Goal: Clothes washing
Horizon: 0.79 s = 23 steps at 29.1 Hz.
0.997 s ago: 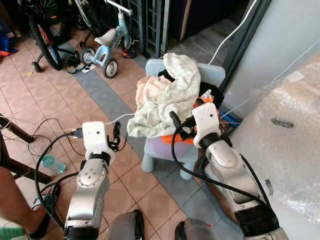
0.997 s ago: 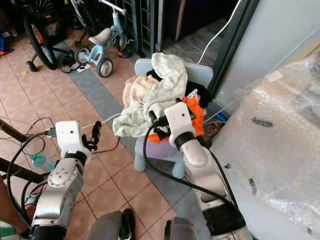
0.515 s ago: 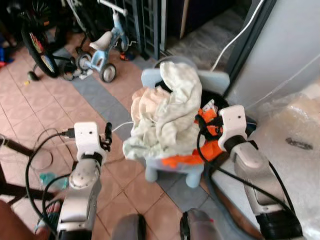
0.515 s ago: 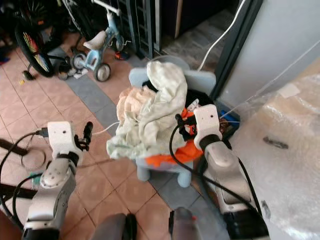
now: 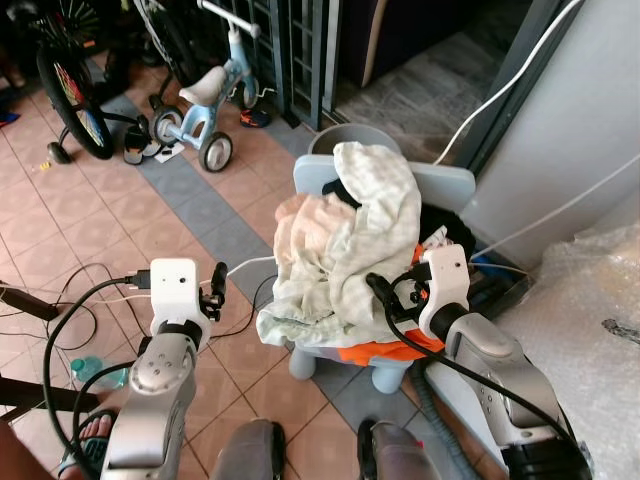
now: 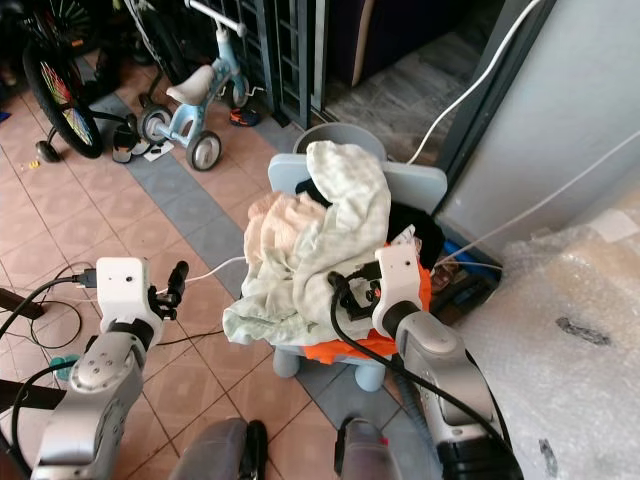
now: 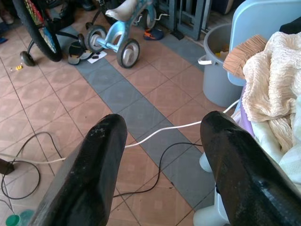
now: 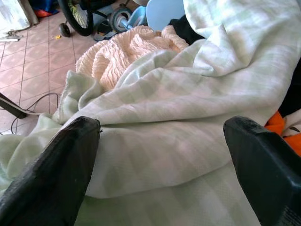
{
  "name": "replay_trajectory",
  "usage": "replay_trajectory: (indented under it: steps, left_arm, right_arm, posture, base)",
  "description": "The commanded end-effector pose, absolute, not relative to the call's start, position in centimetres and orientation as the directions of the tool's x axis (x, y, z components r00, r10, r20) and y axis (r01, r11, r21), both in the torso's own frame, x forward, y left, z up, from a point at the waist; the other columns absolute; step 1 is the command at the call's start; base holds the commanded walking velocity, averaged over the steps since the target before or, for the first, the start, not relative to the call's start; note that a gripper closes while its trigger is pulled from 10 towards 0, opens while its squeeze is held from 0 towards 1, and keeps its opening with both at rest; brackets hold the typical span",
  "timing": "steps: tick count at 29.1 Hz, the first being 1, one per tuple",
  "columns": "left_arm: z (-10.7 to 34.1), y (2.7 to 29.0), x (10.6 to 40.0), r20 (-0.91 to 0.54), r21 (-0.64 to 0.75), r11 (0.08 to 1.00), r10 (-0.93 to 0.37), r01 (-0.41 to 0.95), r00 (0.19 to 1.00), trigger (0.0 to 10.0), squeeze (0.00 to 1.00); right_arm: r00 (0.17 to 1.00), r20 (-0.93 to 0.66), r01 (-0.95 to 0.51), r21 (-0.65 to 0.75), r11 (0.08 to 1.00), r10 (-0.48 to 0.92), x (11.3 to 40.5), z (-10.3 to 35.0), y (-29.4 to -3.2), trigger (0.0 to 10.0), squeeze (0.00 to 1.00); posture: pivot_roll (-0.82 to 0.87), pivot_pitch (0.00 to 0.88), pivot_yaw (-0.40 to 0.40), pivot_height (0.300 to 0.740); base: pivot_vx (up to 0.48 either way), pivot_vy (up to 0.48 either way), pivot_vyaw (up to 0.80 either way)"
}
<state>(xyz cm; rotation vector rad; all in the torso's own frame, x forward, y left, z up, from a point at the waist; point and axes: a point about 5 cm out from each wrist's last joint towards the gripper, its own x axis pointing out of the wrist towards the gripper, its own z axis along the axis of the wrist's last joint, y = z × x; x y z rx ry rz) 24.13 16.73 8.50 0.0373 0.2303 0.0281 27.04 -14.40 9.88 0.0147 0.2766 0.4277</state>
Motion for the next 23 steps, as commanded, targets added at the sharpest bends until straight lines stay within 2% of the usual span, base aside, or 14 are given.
replay_trajectory:
  steps: [1, 3, 8, 12, 13, 16, 17, 18, 19, 20, 21, 23]
  left_arm:
    - [8.6, 17.0, 23.7, -0.229, 0.046, 0.999, 0.028, -0.017, 0.973, 10.0, 0.00]
    - [8.7, 17.0, 23.8, -0.230, 0.050, 0.999, 0.031, -0.021, 0.973, 10.0, 0.00]
    - [9.5, 16.5, 24.5, -0.209, 0.031, 0.999, 0.031, -0.026, 0.977, 10.0, 0.00]
    - [9.2, 16.2, 24.1, -0.228, -0.018, 1.000, 0.011, -0.016, 0.974, 10.0, 0.00]
    - [9.1, 16.2, 24.1, -0.232, -0.012, 1.000, 0.012, -0.015, 0.973, 10.0, 0.00]
    - [9.1, 16.4, 24.1, -0.233, 0.009, 1.000, 0.013, -0.012, 0.972, 10.0, 0.00]
    - [9.1, 16.5, 24.2, -0.232, 0.009, 1.000, 0.013, -0.012, 0.973, 10.0, 0.00]
    - [9.2, 16.5, 24.3, -0.230, 0.009, 1.000, 0.014, -0.013, 0.973, 10.0, 0.00]
    - [9.2, 16.5, 24.3, -0.229, 0.008, 1.000, 0.015, -0.014, 0.973, 10.0, 0.00]
    - [9.2, 16.6, 24.4, -0.230, 0.006, 1.000, 0.018, -0.017, 0.973, 10.0, 0.00]
    - [9.2, 16.6, 24.4, -0.230, 0.005, 1.000, 0.019, -0.018, 0.973, 10.0, 0.00]
    - [9.2, 16.5, 24.5, -0.231, 0.004, 1.000, 0.019, -0.019, 0.973, 10.0, 0.00]
  right_arm:
    - [0.868, -0.245, -0.435, 0.050, 0.899, 0.433, 27.0, 10.2, -14.1, 10.0, 0.00]
    - [0.870, -0.265, -0.435, -0.018, 0.900, 0.415, 27.4, 9.9, -14.1, 10.0, 0.00]
    - [0.834, -0.281, -0.504, -0.037, 0.863, 0.475, 27.5, 10.0, -13.0, 10.0, 0.00]
    - [0.821, -0.365, -0.519, -0.155, 0.840, 0.440, 27.5, 8.8, -13.2, 10.0, 0.00]
    - [0.801, -0.426, -0.548, -0.239, 0.802, 0.421, 27.3, 7.7, -13.4, 10.0, 0.00]
    - [0.788, -0.490, -0.557, -0.310, 0.771, 0.372, 27.0, 6.6, -14.0, 10.0, 0.00]
    - [0.793, -0.495, -0.562, -0.373, 0.738, 0.354, 26.9, 6.5, -14.3, 9.6, 0.00]
    - [0.797, -0.497, -0.570, -0.430, 0.700, 0.344, 26.9, 6.4, -14.5, 8.9, 0.00]
    - [0.798, -0.501, -0.576, -0.474, 0.666, 0.334, 26.8, 6.4, -14.6, 6.2, 0.00]
    - [0.805, -0.498, -0.573, -0.513, 0.639, 0.323, 26.9, 6.4, -14.8, 2.0, 0.00]
    - [0.810, -0.493, -0.568, -0.530, 0.630, 0.316, 26.9, 6.4, -15.0, 0.0, 0.00]
    - [0.813, -0.489, -0.566, -0.533, 0.630, 0.317, 26.9, 6.5, -15.0, 0.0, 0.00]
  posture:
    - [0.02, 0.183, 0.058, 0.740]
    - [0.03, 0.184, 0.056, 0.740]
    - [0.03, 0.184, 0.050, 0.740]
    - [0.03, 0.187, 0.052, 0.740]
    - [0.03, 0.186, 0.052, 0.740]
    - [0.04, 0.187, 0.054, 0.740]
    - [0.03, 0.186, 0.053, 0.740]
    - [0.03, 0.185, 0.053, 0.740]
    - [0.03, 0.185, 0.053, 0.740]
    - [0.03, 0.184, 0.053, 0.740]
    - [0.03, 0.180, 0.053, 0.740]
    - [0.03, 0.180, 0.053, 0.740]
  base:
    - [0.000, 0.000, 0.00]
    - [0.000, 0.000, 0.75]
    - [0.000, 0.000, 0.61]
    - [0.000, 0.000, 0.00]
    - [0.000, 0.000, 0.00]
    - [0.000, 0.000, 0.00]
    - [0.000, 0.000, 0.00]
    - [0.000, 0.000, 0.00]
    - [0.000, 0.000, 0.00]
    - [0.000, 0.000, 0.00]
    - [0.000, 0.000, 0.00]
    - [0.000, 0.000, 0.00]
